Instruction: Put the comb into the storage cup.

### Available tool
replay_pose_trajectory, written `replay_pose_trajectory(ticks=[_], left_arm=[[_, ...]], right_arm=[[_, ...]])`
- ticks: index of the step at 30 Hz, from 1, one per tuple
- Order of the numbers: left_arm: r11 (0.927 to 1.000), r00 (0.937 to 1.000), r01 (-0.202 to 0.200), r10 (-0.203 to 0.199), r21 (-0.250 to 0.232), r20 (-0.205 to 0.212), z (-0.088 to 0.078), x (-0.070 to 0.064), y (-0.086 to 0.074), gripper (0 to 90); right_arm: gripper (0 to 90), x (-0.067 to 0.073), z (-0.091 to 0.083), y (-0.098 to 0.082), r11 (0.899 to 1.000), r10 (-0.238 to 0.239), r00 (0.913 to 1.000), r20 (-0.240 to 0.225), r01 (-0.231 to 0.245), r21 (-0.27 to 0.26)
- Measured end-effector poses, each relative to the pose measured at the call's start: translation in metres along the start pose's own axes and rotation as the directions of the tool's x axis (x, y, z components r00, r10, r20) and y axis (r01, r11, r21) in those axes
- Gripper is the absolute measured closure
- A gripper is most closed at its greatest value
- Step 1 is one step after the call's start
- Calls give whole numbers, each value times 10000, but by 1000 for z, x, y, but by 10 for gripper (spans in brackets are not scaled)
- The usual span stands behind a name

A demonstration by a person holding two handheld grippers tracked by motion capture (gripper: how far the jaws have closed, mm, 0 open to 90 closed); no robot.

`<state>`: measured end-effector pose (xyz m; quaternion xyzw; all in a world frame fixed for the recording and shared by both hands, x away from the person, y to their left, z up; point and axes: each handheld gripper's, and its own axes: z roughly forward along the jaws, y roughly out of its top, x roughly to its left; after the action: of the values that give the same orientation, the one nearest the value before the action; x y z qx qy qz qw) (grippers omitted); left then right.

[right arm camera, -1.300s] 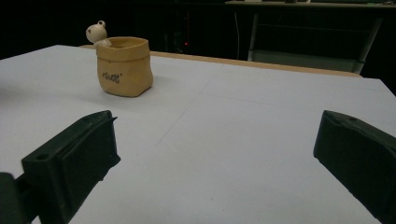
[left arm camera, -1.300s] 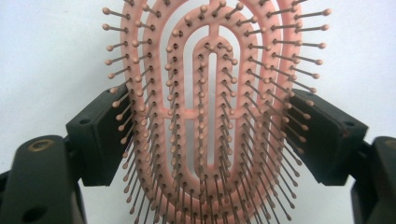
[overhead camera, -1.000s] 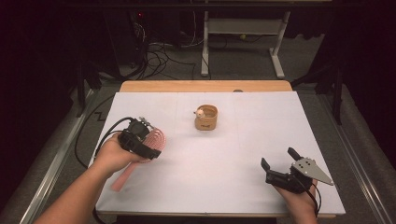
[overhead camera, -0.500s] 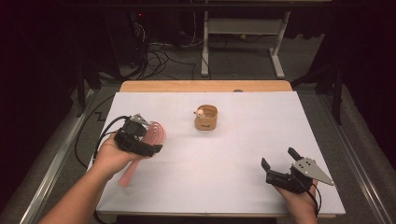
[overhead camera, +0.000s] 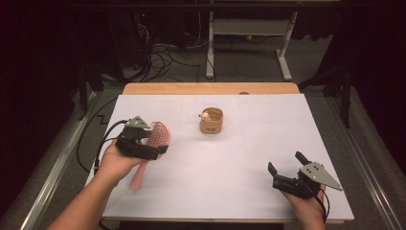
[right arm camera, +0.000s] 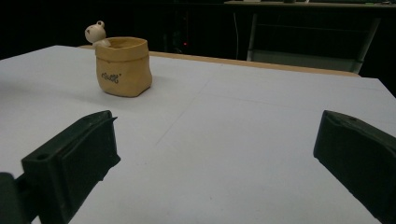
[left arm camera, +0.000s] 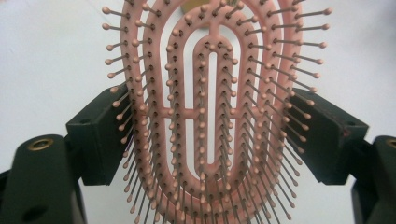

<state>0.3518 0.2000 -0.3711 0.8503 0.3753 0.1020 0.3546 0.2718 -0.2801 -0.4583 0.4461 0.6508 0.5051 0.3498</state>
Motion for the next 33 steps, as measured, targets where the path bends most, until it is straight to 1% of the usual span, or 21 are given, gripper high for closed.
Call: replay_pose_trajectory(ticks=[5, 7, 9, 11, 13, 14, 16, 17, 19, 22, 23, 24, 26, 28, 30, 31, 33], left_arm=[[9978, 10000, 73, -76, -652, -42, -3, 1, -5, 201], [9963, 9999, 113, -107, -848, 76, -4, 1, -6, 201], [9933, 9999, 101, -85, -1154, 144, -5, 1, -8, 201], [9897, 9999, 157, -148, -1422, 77, -7, 1, -9, 201], [9857, 9998, 149, -130, -1677, 124, -9, 1, -10, 201], [9840, 9998, 178, -152, -1771, 156, -9, 2, -11, 201], [9817, 9998, 185, -184, -1897, 24, -9, 1, -13, 201], [9808, 9998, 187, -180, -1944, 54, -10, 2, -14, 201], [9770, 9998, 148, -169, -2125, -85, -11, 2, -17, 201], [9718, 9998, 86, -131, -2357, -176, -13, 1, -20, 201], [9701, 9998, 109, -142, -2424, -117, -14, 1, -21, 201], [9676, 9998, 139, -167, -2520, -91, -15, 1, -22, 201], [9618, 9997, 43, -105, -2739, -213, -18, -1, -24, 201], [9538, 9997, 136, -185, -3000, -137, -20, -1, -25, 201], [9479, 9994, 74, -176, -3184, -291, -23, -1, -27, 201], [9451, 9994, 75, -181, -3266, -294, -24, -1, -27, 201], [9376, 9991, 44, -189, -3477, -385, -25, -2, -29, 201]], right_arm=[[2, 0, 0, 0, 10000, -13, 10000, 3, 13, -5], [2, 0, 0, 0, 10000, -28, 10000, -2, 28, -5], [3, 0, 0, 0, 10000, -36, 10000, 1, 36, 3], [3, 0, 0, 0, 10000, -32, 10000, -7, 32, 9], [3, 1, 0, 0, 10000, -26, 10000, -9, 26, 9], [3, 1, 0, 0, 10000, -30, 10000, -13, 30, 9], [3, 1, 0, 0, 10000, -32, 10000, -20, 32, 23], [3, 1, 0, 0, 10000, -29, 10000, -19, 29, 30], [3, 0, 0, 0, 10000, -41, 10000, -20, 41, 13], [2, 0, 0, 0, 10000, -23, 10000, -2, 23, 0], [3, 0, 0, 0, 10000, -18, 10000, -1, 18, 9], [3, -1, 0, 0, 10000, -16, 10000, 2, 16, 8], [2, -1, 0, 0, 10000, -7, 10000, 3, 7, -9], [3, -1, 0, 0, 10000, 10, 10000, 13, -10, -19], [3, -1, 0, 0, 10000, 1, 10000, 12, -1, -12], [3, -1, 0, 0, 10000, 3, 10000, 14, -3, -13], [2, -1, 0, 0, 10000, -4, 10000, 13, 4, -19]])
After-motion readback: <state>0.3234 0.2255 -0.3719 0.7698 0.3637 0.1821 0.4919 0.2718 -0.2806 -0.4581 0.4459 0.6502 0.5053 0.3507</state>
